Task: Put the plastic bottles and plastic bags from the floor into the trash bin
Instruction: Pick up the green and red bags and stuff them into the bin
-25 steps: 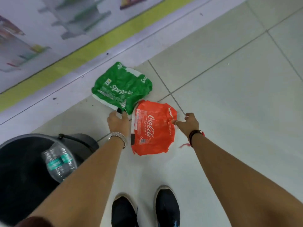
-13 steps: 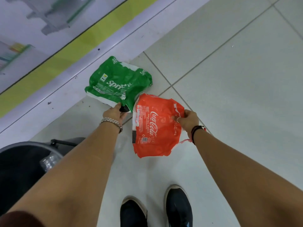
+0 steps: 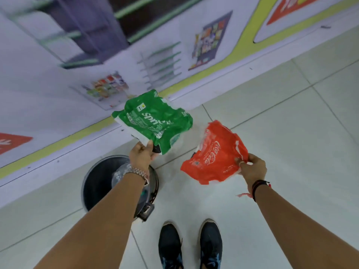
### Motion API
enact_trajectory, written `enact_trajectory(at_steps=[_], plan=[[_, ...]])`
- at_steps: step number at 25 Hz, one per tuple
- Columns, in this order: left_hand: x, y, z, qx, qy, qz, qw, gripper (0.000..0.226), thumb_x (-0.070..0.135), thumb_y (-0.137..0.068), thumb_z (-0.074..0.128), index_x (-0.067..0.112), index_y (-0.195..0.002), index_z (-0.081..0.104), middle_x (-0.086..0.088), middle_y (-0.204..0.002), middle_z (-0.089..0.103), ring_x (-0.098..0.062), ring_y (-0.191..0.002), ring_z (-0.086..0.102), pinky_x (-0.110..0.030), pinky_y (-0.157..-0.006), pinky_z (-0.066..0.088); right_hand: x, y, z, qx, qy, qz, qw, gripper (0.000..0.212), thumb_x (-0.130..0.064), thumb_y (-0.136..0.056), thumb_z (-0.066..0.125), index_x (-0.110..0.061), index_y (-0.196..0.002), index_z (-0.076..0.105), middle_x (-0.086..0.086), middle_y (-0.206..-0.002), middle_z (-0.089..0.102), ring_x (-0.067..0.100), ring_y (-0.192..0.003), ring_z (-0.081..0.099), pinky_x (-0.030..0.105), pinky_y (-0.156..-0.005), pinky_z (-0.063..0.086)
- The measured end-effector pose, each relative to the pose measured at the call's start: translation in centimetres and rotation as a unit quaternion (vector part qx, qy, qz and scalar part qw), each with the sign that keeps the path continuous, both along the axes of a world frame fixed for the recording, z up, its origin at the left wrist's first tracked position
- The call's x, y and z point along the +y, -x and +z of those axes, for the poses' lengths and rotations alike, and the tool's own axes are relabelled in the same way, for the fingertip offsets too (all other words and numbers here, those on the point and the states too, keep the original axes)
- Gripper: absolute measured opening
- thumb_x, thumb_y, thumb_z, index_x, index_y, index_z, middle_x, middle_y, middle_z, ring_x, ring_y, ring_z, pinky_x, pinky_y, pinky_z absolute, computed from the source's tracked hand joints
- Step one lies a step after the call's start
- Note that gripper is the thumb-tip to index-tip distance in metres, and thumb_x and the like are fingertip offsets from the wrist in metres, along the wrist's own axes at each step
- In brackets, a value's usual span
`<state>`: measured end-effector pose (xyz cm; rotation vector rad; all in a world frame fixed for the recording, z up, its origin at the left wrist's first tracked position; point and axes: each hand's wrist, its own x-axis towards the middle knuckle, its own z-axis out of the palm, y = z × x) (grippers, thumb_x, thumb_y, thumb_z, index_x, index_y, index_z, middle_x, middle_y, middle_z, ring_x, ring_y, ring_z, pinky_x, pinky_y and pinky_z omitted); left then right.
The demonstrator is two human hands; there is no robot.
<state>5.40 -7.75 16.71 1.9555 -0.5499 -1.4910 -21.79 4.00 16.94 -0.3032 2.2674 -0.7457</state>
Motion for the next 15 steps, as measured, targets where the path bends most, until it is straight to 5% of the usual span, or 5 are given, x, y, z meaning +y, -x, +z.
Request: enact_trajectory(at_steps=[6,10,15], plan=[[3.2,-13.0,7.9,-0.04,0.009,0.079,0.996,0.034,0.007,-0.087,0.061,0.013,-0.06,0.041,-0.008,-0.064,0.052,-0.019,-0.061,0.058,-0.035,-0.069,0.055,-3.7,-7.6,7.1,0.063,0.054,0.037,0.996,0.008,-0.013,-0.081,0.068,-0.01,-0.089,0.07,0.011,-0.077,0.067,0.027,-0.066,0.06,0.038,-0.076,0.057],[7.3,-18.0,9.6,-0.144,-0.009,0.008,0.99,0.032,0.015,-0.079,0.072,0.016,-0.061,0.046,-0.009,-0.063,0.052,-0.028,-0.073,0.06,-0.048,-0.081,0.056,-6.4,-13.4,9.3,0.091,0.117,0.051,0.988,0.017,-0.011,-0.081,0.066,-0.003,-0.096,0.069,0.012,-0.075,0.064,0.025,-0.067,0.058,0.027,-0.069,0.045],[11.7,-19.1,6.6,-0.269,-0.042,-0.133,0.953,0.012,0.007,-0.076,0.068,0.01,-0.085,0.06,-0.005,-0.081,0.061,-0.026,-0.075,0.059,-0.033,-0.072,0.053,-8.0,-18.7,7.4,0.103,0.154,0.09,0.978,0.016,-0.011,-0.078,0.065,-0.006,-0.093,0.069,0.021,-0.086,0.072,0.025,-0.07,0.062,0.03,-0.072,0.052]])
